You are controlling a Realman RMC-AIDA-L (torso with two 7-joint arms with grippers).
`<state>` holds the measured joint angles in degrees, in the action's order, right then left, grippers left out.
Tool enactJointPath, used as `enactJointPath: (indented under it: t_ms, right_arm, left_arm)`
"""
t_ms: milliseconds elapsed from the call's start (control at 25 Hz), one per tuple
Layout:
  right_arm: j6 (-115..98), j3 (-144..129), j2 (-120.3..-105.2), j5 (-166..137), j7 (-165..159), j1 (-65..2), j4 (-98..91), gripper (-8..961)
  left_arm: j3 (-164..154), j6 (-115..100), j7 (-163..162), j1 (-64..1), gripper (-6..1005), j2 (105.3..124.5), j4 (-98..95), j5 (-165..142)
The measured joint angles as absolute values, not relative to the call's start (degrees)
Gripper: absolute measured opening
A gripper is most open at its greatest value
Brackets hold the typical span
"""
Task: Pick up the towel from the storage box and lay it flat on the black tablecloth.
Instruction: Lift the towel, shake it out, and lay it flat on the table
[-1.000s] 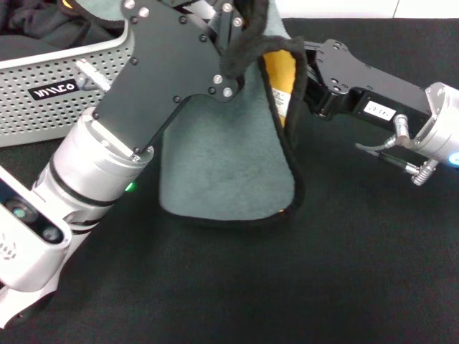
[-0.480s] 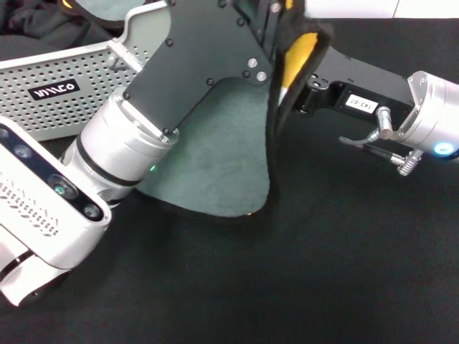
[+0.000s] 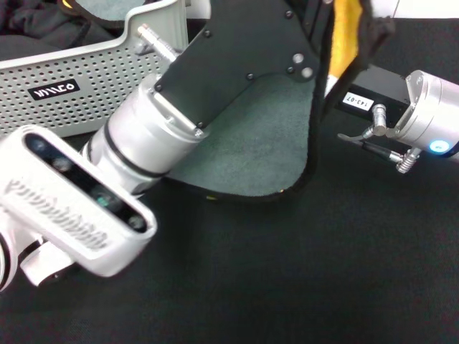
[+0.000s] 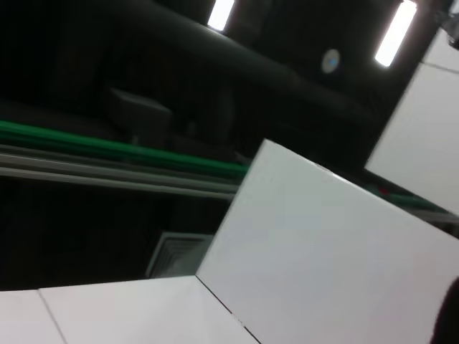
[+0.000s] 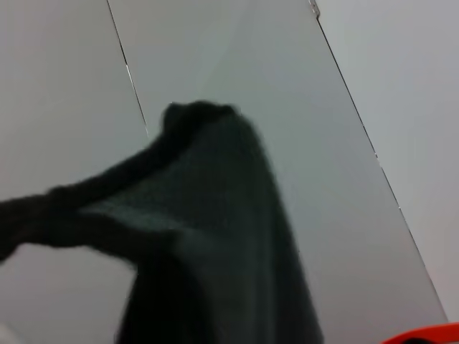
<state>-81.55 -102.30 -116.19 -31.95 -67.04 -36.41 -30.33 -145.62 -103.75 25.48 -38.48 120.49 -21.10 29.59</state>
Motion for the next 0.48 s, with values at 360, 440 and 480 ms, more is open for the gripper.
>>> enactJointPath:
  t_ms: [360, 440, 480]
  right_arm:
    - [-80.5, -104.1, -115.91, -31.6, -67.1, -36.3, -30.2, 5]
    - [-80.5, -104.2, -115.92, -31.6, -67.1, -36.1, -30.2, 2]
    - [-80.5, -104.2, -115.92, -31.7, -67.1, -36.0, -30.2, 1]
  left_arm:
    - [-145.4, -90.4, 36.6, -41.5, 6, 120.64, -21.4, 30.1]
    - [-145.4, -90.4, 37.4, -41.5, 8, 120.66, -21.4, 30.0]
    - [-145.3, -90.4, 37.5, -41.3, 9, 120.68, -21.5, 30.0]
